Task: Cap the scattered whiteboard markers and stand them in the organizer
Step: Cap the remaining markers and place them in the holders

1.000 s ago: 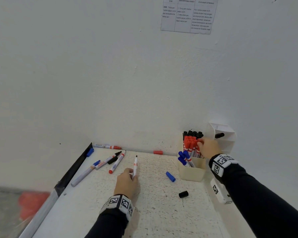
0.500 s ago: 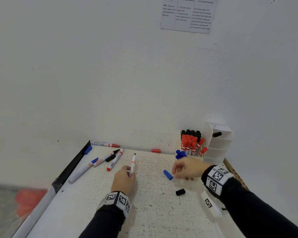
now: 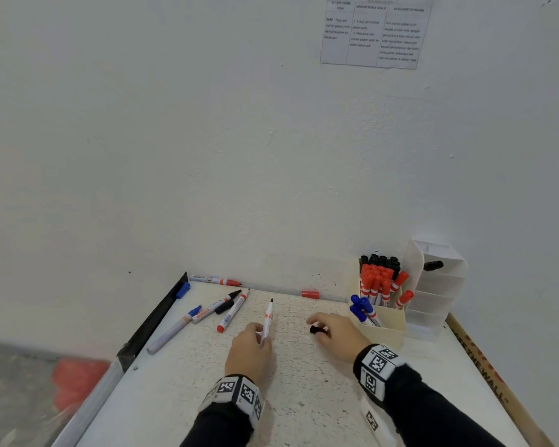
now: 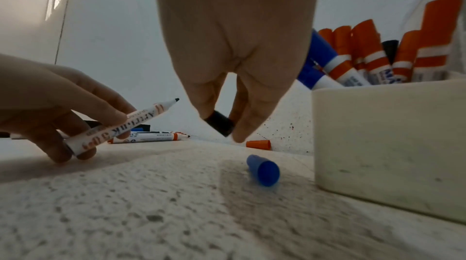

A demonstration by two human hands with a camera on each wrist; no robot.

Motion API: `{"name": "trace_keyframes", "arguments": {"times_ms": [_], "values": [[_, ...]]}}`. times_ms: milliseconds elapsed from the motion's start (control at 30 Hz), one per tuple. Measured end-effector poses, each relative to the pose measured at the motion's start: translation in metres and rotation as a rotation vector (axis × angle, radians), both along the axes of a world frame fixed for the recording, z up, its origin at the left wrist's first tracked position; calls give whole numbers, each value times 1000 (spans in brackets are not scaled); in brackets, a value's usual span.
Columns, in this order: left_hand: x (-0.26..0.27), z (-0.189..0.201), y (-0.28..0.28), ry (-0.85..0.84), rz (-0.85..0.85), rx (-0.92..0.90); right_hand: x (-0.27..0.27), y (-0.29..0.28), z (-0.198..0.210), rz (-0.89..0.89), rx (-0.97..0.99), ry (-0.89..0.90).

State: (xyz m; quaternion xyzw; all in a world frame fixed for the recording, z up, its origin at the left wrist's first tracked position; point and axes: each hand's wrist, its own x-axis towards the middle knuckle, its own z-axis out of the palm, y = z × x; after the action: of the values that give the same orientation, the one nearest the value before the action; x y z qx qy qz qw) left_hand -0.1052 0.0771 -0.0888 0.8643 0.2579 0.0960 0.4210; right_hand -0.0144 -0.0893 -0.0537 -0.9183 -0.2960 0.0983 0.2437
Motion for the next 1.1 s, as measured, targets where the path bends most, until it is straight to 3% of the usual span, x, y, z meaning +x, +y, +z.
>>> {"name": "trace_keyframes", "arguments": {"times_ms": [233, 400, 567, 700, 933, 1100], "values": [[5, -8, 1, -68, -42, -13, 4, 6, -13, -178, -424, -3], [6, -14, 0, -79, -138, 45, 2, 1, -20, -228, -158, 7], [5, -16, -1, -84, -155, 72, 0, -3, -16, -147, 188, -143], [5, -15, -1, -90, -182, 71, -2, -5, -20, -101, 368, -83], [-2, -5, -10, -141, -243, 26, -8, 0, -19, -53, 464, -51], [-5, 2, -11, -184, -279, -101, -13, 4, -13, -92, 504, 82]]}}
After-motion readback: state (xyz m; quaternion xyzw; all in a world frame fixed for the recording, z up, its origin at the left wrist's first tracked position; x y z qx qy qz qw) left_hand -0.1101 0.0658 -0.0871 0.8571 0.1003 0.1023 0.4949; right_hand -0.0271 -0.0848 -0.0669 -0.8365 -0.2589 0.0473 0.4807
